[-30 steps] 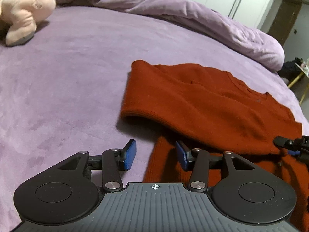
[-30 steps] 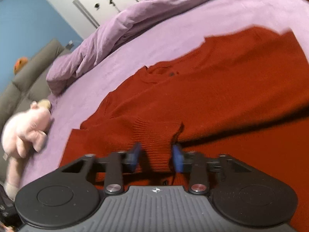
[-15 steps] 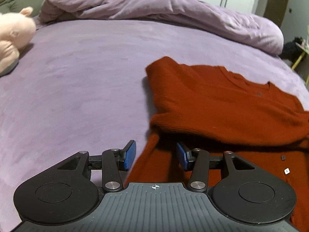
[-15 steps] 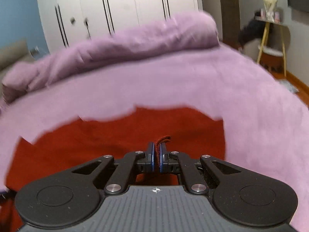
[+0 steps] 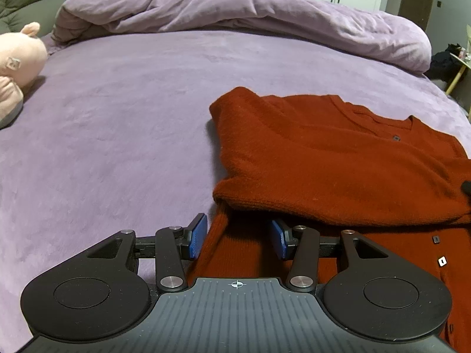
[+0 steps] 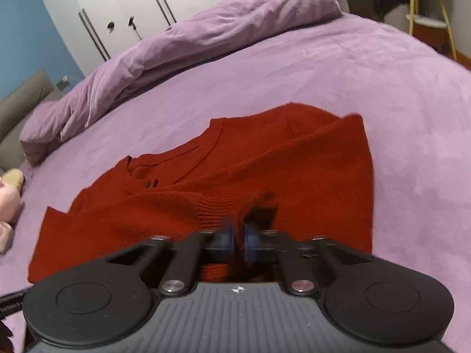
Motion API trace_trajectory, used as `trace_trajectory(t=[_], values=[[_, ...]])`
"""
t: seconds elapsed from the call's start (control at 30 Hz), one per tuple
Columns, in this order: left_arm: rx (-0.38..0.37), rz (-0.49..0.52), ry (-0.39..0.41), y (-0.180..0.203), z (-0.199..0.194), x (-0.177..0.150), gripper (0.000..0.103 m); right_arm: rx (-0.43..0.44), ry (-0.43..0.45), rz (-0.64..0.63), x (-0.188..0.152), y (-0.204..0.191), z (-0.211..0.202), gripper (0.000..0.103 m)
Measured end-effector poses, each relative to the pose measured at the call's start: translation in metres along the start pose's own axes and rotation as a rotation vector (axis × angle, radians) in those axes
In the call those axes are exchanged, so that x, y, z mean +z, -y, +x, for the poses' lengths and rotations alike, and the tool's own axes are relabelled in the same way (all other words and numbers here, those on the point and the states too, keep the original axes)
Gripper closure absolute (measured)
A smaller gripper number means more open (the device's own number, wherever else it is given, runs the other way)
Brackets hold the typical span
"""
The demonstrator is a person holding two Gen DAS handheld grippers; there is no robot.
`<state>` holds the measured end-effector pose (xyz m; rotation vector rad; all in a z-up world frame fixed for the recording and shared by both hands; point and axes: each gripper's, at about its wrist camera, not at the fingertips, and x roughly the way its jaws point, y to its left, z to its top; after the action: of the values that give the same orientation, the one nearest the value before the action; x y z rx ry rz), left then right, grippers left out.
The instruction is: Fold small clothes
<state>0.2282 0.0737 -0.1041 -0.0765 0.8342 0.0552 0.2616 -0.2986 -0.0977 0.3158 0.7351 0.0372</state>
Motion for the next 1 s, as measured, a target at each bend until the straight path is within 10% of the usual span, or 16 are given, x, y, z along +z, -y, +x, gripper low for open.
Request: trace_trajectory(t=[0.13,0.4,0.6,0.8,1.0], values=[[0.036,0.008,-0.008,0.003,-0.001,0.003,0.052,-0.190,0.150,-0.156,0.004,-0.010,-0.019,0.100],[0.044,-0.028,-0.026,0.002,-0.008,0.007,0.053,-0.318,0.158,-0.233,0.008,0.001,-0.014,0.103],[0.118,0.002,0.096,0.007,-0.036,0.016,0.053,-0.228,0.184,-0.178,0.007,-0.004,-0.032,0.101],[0.009,-0.012,0.057,0.035,-0.002,0.043,0.053,0.027,0.067,-0.325,-0.015,-0.073,0.002,0.100],[0.049,0.054,0.051,0.062,0.049,0.046,0.049,-0.039,0.050,-0.491,-0.027,-0.072,0.037,0.100]])
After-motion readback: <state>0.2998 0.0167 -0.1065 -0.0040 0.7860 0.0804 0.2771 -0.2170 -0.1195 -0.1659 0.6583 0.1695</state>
